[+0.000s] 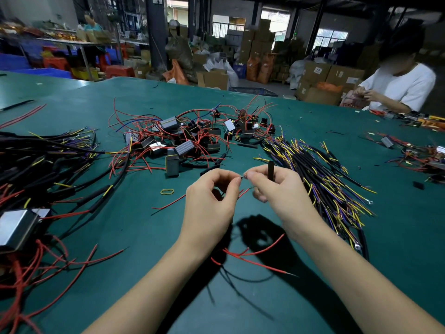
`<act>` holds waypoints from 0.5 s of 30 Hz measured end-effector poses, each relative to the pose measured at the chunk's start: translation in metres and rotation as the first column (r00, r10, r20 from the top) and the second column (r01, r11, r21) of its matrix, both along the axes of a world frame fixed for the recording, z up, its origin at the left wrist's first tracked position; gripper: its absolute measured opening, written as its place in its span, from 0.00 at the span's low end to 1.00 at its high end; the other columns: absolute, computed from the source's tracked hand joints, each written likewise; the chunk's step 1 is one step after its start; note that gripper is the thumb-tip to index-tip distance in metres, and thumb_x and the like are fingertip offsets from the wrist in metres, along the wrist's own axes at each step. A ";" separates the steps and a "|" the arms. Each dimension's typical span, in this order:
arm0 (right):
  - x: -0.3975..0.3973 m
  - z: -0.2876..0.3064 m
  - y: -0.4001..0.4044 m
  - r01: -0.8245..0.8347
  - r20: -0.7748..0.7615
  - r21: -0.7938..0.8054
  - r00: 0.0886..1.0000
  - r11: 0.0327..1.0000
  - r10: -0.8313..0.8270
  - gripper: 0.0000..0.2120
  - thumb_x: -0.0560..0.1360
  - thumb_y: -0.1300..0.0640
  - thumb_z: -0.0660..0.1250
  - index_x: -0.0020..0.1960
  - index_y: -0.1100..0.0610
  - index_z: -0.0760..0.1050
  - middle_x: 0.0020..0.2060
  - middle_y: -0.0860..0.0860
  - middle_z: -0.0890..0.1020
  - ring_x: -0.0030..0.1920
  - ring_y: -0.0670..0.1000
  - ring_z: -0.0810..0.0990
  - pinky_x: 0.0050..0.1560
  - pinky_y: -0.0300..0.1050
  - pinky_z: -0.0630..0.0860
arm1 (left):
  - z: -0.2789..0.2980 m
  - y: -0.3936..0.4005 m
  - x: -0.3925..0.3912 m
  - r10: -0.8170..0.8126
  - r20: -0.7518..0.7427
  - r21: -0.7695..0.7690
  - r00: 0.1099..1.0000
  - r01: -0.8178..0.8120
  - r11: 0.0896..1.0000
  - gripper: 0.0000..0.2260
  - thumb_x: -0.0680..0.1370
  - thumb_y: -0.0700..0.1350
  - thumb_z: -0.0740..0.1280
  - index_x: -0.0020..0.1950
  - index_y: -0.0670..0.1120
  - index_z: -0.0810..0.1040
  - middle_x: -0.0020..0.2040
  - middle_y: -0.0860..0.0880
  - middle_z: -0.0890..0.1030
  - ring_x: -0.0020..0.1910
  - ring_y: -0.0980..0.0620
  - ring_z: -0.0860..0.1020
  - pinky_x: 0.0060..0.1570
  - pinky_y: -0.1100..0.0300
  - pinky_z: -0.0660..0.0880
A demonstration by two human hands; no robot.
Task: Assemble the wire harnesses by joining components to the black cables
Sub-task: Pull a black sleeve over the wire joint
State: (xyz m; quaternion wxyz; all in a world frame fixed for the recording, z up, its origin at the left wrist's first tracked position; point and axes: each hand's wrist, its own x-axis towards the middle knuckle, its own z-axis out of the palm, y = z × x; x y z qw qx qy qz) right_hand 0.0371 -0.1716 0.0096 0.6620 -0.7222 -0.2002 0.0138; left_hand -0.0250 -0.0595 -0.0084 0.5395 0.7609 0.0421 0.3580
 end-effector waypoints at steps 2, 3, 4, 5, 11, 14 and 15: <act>0.002 0.001 0.000 -0.082 -0.236 0.135 0.965 0.988 0.112 0.08 0.75 0.63 0.65 0.37 0.57 0.75 0.21 0.46 0.63 0.23 0.46 0.63 0.31 0.38 0.63 | 0.001 -0.001 -0.002 -0.001 0.021 0.020 1.000 0.001 1.000 0.06 0.76 0.39 0.69 0.41 0.50 0.79 0.35 0.56 0.80 0.33 0.62 0.75 0.37 0.70 0.70; 0.003 0.002 0.000 -0.105 -0.356 0.217 0.917 0.970 0.179 0.08 0.75 0.63 0.64 0.37 0.57 0.73 0.20 0.45 0.60 0.23 0.46 0.63 0.31 0.39 0.62 | 0.000 -0.002 -0.002 -0.001 0.027 0.037 1.000 0.000 0.999 0.06 0.75 0.39 0.69 0.41 0.49 0.79 0.34 0.56 0.80 0.33 0.62 0.75 0.37 0.70 0.70; 0.003 0.002 -0.001 -0.115 -0.433 0.264 0.873 0.957 0.225 0.08 0.75 0.62 0.64 0.36 0.57 0.73 0.21 0.45 0.59 0.23 0.46 0.62 0.31 0.39 0.62 | 0.000 -0.002 -0.003 0.000 0.027 0.050 1.000 -0.001 0.999 0.06 0.75 0.39 0.69 0.41 0.49 0.79 0.34 0.56 0.79 0.33 0.62 0.75 0.37 0.70 0.70; 0.004 0.002 -0.002 -0.121 -0.441 0.263 0.868 0.957 0.231 0.08 0.75 0.62 0.64 0.37 0.57 0.73 0.21 0.46 0.59 0.24 0.47 0.62 0.31 0.39 0.62 | 0.000 -0.001 -0.003 0.001 0.020 0.053 1.000 -0.002 0.999 0.06 0.75 0.39 0.69 0.41 0.48 0.80 0.34 0.56 0.79 0.33 0.62 0.74 0.37 0.70 0.70; 0.002 0.001 -0.013 -0.038 0.401 -0.216 0.908 0.976 0.124 0.08 0.75 0.65 0.68 0.49 0.54 0.79 0.25 0.48 0.60 0.27 0.45 0.58 0.29 0.35 0.58 | -0.001 0.003 0.000 -0.012 -0.040 -0.037 0.999 0.011 0.999 0.07 0.75 0.41 0.69 0.38 0.50 0.80 0.28 0.58 0.77 0.28 0.62 0.72 0.33 0.70 0.67; 0.006 0.000 -0.018 0.065 0.561 -0.331 0.816 0.941 0.140 0.06 0.74 0.63 0.70 0.48 0.54 0.80 0.24 0.45 0.58 0.27 0.45 0.56 0.30 0.38 0.57 | -0.001 0.002 -0.001 -0.028 -0.042 -0.047 0.999 0.026 0.999 0.07 0.76 0.41 0.69 0.38 0.50 0.80 0.29 0.57 0.78 0.29 0.62 0.72 0.34 0.69 0.68; 0.007 0.000 -0.018 0.092 0.589 -0.350 0.795 0.932 0.143 0.05 0.74 0.63 0.70 0.47 0.54 0.80 0.23 0.45 0.58 0.27 0.45 0.56 0.30 0.39 0.57 | -0.001 0.002 -0.001 -0.035 -0.042 -0.047 0.999 0.033 0.998 0.07 0.76 0.41 0.69 0.38 0.50 0.80 0.29 0.57 0.77 0.29 0.62 0.72 0.34 0.69 0.68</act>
